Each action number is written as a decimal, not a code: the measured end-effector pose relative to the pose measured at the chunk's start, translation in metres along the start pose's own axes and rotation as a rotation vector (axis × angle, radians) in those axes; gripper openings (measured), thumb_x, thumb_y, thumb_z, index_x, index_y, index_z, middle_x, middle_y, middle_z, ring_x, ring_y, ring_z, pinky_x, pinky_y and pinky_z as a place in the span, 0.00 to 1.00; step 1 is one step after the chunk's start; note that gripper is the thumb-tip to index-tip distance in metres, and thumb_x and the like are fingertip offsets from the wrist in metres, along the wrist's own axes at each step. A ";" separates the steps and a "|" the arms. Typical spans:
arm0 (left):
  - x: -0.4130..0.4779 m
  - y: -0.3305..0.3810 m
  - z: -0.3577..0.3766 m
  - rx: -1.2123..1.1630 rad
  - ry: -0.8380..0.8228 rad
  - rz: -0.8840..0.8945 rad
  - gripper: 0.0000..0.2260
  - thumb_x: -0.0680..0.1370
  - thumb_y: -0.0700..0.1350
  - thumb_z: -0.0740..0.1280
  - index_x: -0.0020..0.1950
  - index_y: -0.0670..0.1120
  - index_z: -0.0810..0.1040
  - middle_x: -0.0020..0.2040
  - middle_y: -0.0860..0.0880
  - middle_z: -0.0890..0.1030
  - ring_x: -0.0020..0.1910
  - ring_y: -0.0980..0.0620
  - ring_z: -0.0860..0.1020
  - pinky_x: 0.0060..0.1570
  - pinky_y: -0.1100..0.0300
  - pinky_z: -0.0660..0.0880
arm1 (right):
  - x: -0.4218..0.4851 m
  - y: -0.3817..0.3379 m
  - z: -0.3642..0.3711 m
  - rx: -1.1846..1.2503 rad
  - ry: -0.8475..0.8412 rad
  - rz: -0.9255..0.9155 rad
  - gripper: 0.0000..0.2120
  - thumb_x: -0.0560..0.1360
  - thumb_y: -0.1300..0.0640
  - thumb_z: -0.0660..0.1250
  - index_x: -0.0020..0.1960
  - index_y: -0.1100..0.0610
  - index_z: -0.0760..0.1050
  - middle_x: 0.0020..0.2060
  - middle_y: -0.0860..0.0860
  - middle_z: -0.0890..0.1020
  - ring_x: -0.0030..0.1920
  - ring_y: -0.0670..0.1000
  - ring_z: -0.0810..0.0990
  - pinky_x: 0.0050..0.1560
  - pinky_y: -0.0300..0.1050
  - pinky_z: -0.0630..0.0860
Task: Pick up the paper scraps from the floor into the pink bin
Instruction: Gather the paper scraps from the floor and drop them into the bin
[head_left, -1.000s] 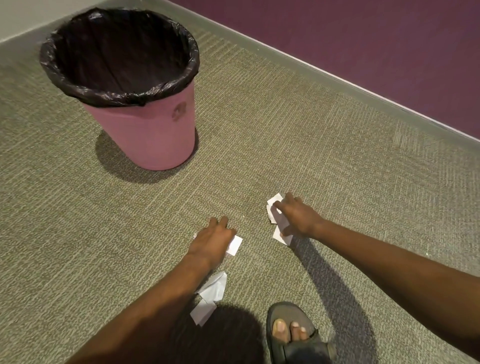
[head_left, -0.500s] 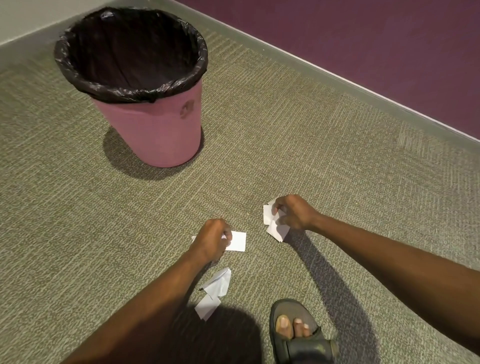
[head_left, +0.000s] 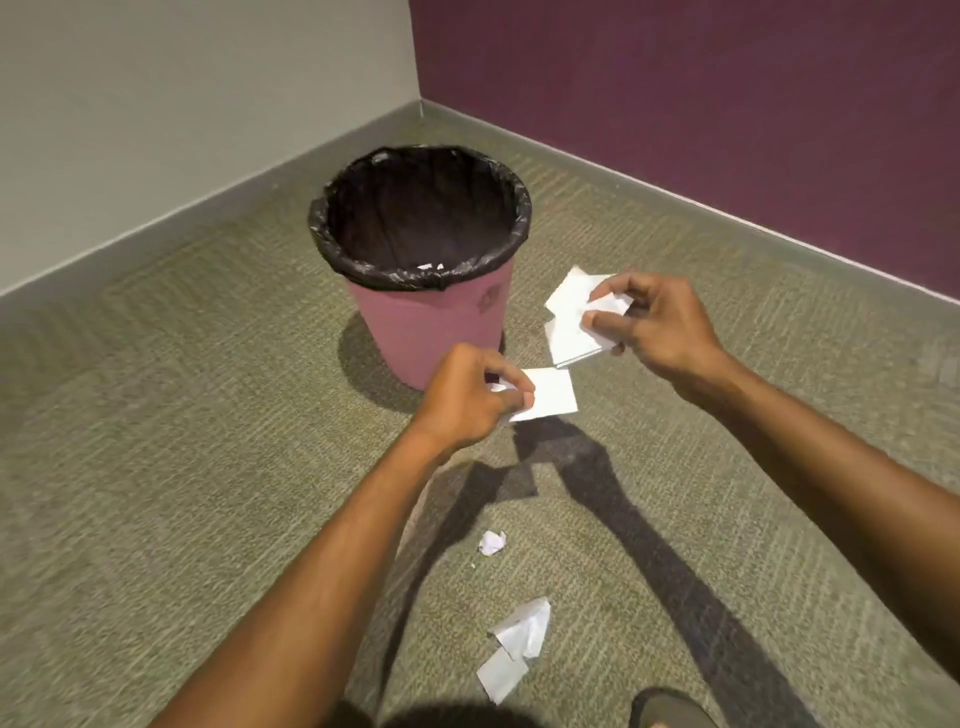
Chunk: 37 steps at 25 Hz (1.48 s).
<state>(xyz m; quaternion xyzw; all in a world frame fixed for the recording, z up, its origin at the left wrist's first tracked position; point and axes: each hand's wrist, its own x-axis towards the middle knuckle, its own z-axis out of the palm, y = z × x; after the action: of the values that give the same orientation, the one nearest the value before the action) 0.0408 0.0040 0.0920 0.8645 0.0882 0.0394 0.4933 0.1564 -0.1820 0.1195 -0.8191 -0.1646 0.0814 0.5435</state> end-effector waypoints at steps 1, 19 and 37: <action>0.001 0.013 -0.017 -0.007 0.051 0.016 0.03 0.70 0.40 0.78 0.41 0.46 0.86 0.40 0.53 0.82 0.42 0.53 0.78 0.41 0.62 0.71 | 0.007 -0.018 0.001 0.034 0.042 -0.037 0.10 0.70 0.62 0.76 0.50 0.58 0.81 0.47 0.54 0.84 0.36 0.55 0.82 0.32 0.49 0.80; 0.080 0.016 -0.118 0.102 0.371 -0.027 0.13 0.73 0.48 0.74 0.56 0.46 0.83 0.52 0.49 0.84 0.53 0.51 0.81 0.56 0.52 0.78 | 0.066 -0.100 0.077 0.050 -0.103 -0.100 0.09 0.77 0.67 0.62 0.55 0.60 0.78 0.47 0.59 0.81 0.40 0.55 0.84 0.40 0.49 0.83; -0.151 -0.118 0.043 0.418 -0.334 -0.164 0.19 0.73 0.62 0.68 0.56 0.52 0.71 0.52 0.53 0.71 0.49 0.54 0.71 0.45 0.58 0.70 | -0.100 0.090 0.125 -0.983 -1.141 -0.315 0.33 0.72 0.52 0.73 0.73 0.51 0.63 0.69 0.53 0.68 0.66 0.56 0.71 0.61 0.51 0.73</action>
<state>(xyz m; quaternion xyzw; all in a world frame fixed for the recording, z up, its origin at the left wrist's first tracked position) -0.1143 -0.0025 -0.0284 0.9319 0.0815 -0.1628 0.3136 0.0401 -0.1419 -0.0172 -0.7645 -0.5515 0.3304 -0.0470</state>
